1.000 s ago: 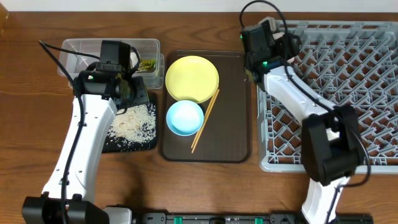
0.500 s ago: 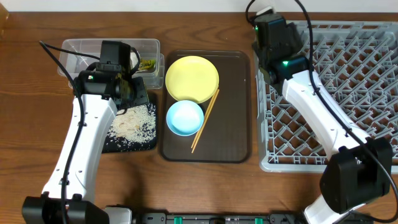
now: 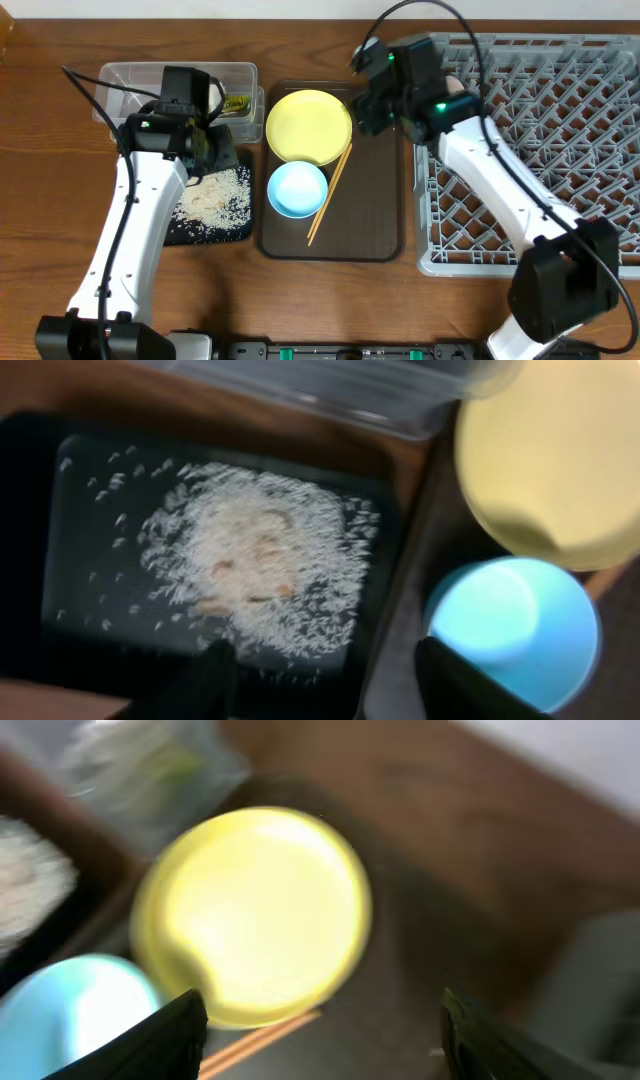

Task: Sort waste into correct bins and load items into the dishwasher rack
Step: 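Return the right gripper to the brown tray and grasp the light-blue bowl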

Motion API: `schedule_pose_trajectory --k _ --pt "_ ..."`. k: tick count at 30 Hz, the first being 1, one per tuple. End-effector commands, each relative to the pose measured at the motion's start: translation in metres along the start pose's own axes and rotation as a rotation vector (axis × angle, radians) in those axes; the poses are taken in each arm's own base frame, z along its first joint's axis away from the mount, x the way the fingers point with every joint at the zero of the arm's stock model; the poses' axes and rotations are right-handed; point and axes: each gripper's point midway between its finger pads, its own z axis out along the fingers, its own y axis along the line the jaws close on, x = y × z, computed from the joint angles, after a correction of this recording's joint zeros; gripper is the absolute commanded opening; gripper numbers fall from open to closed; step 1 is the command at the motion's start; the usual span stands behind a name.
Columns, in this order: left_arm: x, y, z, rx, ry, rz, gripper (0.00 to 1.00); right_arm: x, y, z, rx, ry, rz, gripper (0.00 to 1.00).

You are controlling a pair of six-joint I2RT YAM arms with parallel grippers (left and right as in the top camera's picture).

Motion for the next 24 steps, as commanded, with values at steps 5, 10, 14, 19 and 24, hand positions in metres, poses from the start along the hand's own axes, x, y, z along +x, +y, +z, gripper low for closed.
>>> schedule_pose_trajectory --k 5,10,14,19,24 --pt "-0.009 0.058 -0.001 -0.133 -0.014 -0.213 0.64 0.029 0.068 0.020 -0.191 0.121 0.032 0.70" --pt "-0.008 0.085 -0.001 -0.166 0.000 -0.321 0.69 0.053 0.086 0.035 -0.185 0.215 0.063 0.66" --pt "-0.007 0.091 -0.001 -0.172 0.002 -0.337 0.69 0.074 0.101 0.051 -0.201 0.287 0.078 0.60" --pt "-0.007 0.091 -0.001 -0.172 0.002 -0.337 0.69 0.103 0.115 0.071 -0.199 0.378 0.096 0.54" --pt "-0.007 0.091 -0.001 -0.172 0.002 -0.337 0.69 0.124 0.109 0.085 -0.114 0.438 0.115 0.46"
